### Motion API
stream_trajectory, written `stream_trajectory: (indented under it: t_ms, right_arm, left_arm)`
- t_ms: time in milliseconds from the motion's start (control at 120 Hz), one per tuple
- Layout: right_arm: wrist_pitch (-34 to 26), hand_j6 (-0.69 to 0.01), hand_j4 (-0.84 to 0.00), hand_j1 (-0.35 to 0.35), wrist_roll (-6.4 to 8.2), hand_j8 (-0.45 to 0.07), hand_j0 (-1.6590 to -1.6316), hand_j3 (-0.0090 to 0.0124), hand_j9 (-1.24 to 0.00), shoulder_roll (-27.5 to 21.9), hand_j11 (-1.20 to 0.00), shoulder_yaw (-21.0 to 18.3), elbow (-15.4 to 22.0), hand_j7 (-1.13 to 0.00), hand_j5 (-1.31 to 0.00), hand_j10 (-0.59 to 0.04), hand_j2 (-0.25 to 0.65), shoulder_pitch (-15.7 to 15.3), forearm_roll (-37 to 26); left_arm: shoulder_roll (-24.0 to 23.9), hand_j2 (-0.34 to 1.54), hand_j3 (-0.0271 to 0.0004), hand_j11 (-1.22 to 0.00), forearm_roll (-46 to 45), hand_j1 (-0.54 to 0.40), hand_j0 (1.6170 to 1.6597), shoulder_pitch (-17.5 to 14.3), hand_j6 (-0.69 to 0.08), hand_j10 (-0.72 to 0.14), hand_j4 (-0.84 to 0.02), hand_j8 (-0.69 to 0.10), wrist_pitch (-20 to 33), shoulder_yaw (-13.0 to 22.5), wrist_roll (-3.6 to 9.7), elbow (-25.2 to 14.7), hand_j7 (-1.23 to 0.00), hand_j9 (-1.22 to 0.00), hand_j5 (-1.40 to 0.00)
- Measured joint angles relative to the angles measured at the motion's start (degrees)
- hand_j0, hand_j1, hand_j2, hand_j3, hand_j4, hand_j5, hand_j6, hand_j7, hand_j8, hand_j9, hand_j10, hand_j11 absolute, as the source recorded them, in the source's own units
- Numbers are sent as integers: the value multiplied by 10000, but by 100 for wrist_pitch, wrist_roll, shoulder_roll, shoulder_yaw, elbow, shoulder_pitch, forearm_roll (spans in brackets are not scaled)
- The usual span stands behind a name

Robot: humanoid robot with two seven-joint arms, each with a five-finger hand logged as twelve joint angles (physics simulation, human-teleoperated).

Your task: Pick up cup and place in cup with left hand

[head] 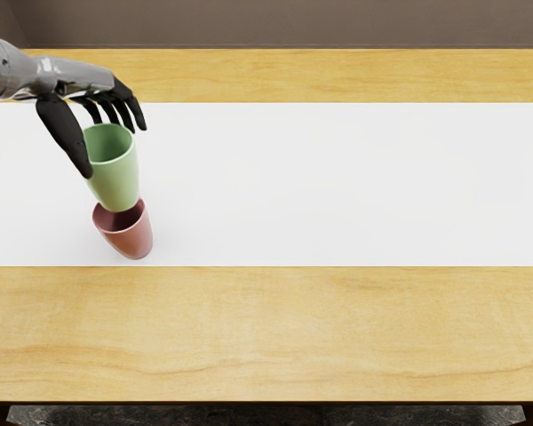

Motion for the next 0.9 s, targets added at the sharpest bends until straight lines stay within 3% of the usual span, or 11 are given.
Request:
stream_trajectory:
  t_ms: [275,900]
  right_arm:
    - [0,-238,-238,-3206,0,-238,-16581,0,-308,0,-308,0,0,-308,-308,-237,-48,2,0]
    - [0,-238,-238,-3206,2,-238,-16581,0,-308,0,-308,0,1,-308,-308,-237,-48,11,0]
  left_arm:
    - [244,2355,0,-5700,-2,-1351,16579,51,-4107,-4393,-4391,-3617,3,-30,0,-206,-5718,-5701,-5703]
    - [132,2645,0,-5866,242,-1428,16580,243,-4075,-4509,-4490,-3578,1,-4,0,-255,-5876,-5866,-5898]
